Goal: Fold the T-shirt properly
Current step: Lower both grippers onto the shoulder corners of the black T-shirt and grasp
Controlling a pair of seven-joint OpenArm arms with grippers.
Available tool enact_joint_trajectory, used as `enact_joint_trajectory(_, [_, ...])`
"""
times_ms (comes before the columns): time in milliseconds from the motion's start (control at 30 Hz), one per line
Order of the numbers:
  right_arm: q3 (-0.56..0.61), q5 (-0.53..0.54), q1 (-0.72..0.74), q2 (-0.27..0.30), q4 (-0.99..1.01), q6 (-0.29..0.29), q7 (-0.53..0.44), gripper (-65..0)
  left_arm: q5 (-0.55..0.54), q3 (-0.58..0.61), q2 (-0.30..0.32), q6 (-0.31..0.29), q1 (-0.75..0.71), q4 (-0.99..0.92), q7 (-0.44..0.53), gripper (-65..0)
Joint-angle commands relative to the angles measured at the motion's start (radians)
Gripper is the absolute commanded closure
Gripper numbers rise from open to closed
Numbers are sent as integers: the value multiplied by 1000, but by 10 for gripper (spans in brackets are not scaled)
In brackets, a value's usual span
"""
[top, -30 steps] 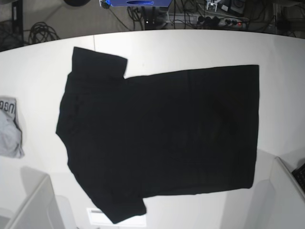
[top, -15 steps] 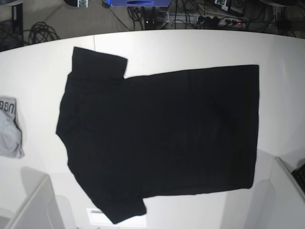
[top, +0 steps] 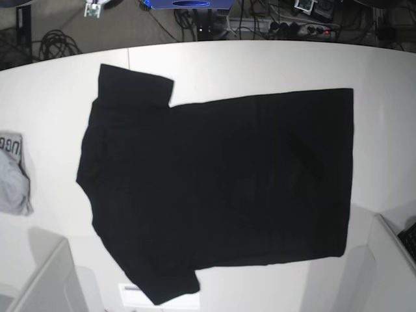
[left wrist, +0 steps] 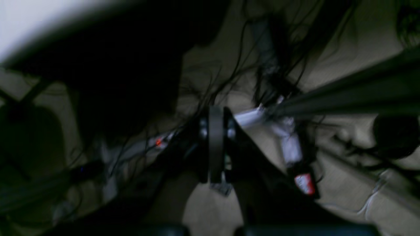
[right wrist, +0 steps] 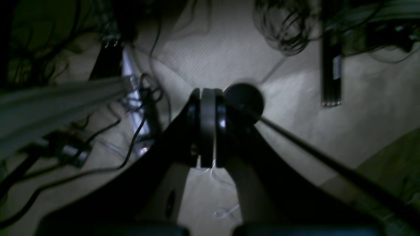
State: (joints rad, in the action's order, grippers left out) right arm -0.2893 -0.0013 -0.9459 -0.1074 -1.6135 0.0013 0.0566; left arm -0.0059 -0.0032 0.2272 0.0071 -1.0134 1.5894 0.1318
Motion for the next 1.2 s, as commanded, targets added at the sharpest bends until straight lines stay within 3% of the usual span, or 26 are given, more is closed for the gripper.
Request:
enact_joint_trajectory(0, [-11, 4, -20, 2, -40, -2, -16, 0, -1, 1, 4, -2, -34, 35, 18, 0])
enact_joint_trajectory(267, [-70, 4, 14, 2, -229, -2, -16, 0, -1, -2, 31, -2, -112, 285, 18, 0])
enact_joint_trajectory(433, [-61, 4, 89, 2, -307, -1, -16, 0, -7, -79, 25, -2, -103, 371, 18, 0])
enact_joint_trajectory(633, [-32, 4, 192, 2, -342, -1, -14, 0, -266, -228, 30, -2, -35, 374, 9, 0])
enact_joint_trajectory(733, [14, 4, 227, 2, -373, -1, 39, 0, -352, -324, 31, -2, -28, 372, 9, 0])
enact_joint_trajectory(767, [29, 4, 244, 2, -382, -1, 71, -54, -363, -349, 31, -2, -15, 372, 7, 0])
enact_joint_trajectory(867, [66, 4, 290, 2, -385, -1, 154, -308, -372, -413, 25, -2, 8, 355, 7, 0])
enact_joint_trajectory(900, [77, 5, 301, 2, -384, 1, 177, -351, -372, -427, 25, -2, 21, 349, 7, -36])
enact_joint_trajectory(1000, [78, 105, 325, 10, -382, 1, 233, -360, -403, -453, 25, -2, 38, 320, 7, -137])
enact_joint_trajectory(1100, [42, 318, 354, 68, -376, 1, 323, -360, -464, -478, 30, -11, 69, 276, 7, -285])
enact_joint_trajectory(1167, [14, 462, 388, 117, -373, 1, 398, -360, -510, -498, 30, -57, 92, 237, 7, -388])
